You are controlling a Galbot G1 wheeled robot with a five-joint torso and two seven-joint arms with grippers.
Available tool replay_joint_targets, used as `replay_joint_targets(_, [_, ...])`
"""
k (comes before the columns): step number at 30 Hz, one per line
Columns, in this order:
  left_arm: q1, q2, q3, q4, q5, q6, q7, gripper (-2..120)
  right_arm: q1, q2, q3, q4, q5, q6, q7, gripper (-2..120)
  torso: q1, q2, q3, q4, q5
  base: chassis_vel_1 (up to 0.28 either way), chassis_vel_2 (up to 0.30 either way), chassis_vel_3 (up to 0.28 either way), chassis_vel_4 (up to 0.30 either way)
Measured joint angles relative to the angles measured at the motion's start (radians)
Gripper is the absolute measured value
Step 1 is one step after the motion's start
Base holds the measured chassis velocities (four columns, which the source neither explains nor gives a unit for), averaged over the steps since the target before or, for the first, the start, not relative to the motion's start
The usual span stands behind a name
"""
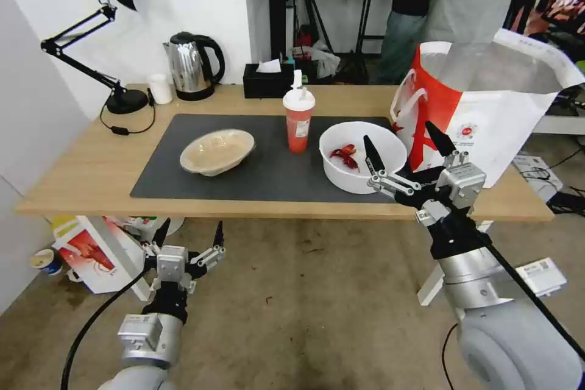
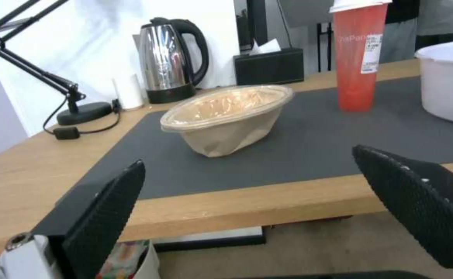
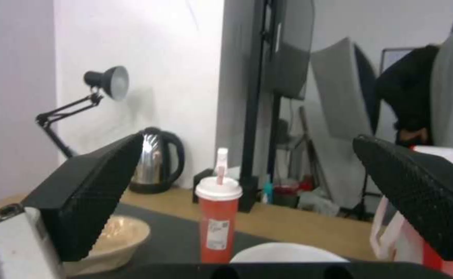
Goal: Pick up the trash from the table and place it into the takeout bag.
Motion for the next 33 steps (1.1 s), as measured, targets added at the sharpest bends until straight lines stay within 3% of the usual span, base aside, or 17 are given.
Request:
replay_joint_targets(6, [0.000, 0.000, 0.000, 0.000, 0.000, 0.000, 0.000, 100, 0.039, -0.079, 0.055, 0.000, 0.151, -0.063, -0.002, 100, 0.000, 0.000, 0.000, 0.0000, 0.0001, 0.000, 0.000, 0.000, 0.000])
replay_joint_targets(10, [0.000, 0.000, 0.000, 0.000, 0.000, 0.000, 0.000, 100, 0.091, -0.172, 0.111, 0.000, 0.316, -0.130, -0.009, 100, 0.000, 0.000, 0.000, 0.0000, -0.0001, 0.000, 0.000, 0.000, 0.000])
replay_joint_targets(17, [0.000, 0.000, 0.000, 0.000, 0.000, 0.000, 0.000, 100, 0.171, -0.289, 0.125, 0.000, 0.521, -0.239, -0.012, 100, 0.000, 0.000, 0.000, 0.0000, -0.0002, 0.000, 0.000, 0.000, 0.000])
replay_joint_targets(25, [0.000, 0.000, 0.000, 0.000, 0.000, 0.000, 0.000, 100, 0.305, -0.381, 0.058, 0.000, 0.623, -0.348, -0.026, 100, 0.000, 0.000, 0.000, 0.0000, -0.0001, 0.000, 0.000, 0.000, 0.000])
replay_joint_targets(33, [0.000, 0.000, 0.000, 0.000, 0.000, 0.000, 0.000, 100, 0.551, -0.472, -0.135, -0.086, 0.735, -0.447, -0.034, 100, 0.000, 0.000, 0.000, 0.0002, -0.0001, 0.000, 0.000, 0.000, 0.000])
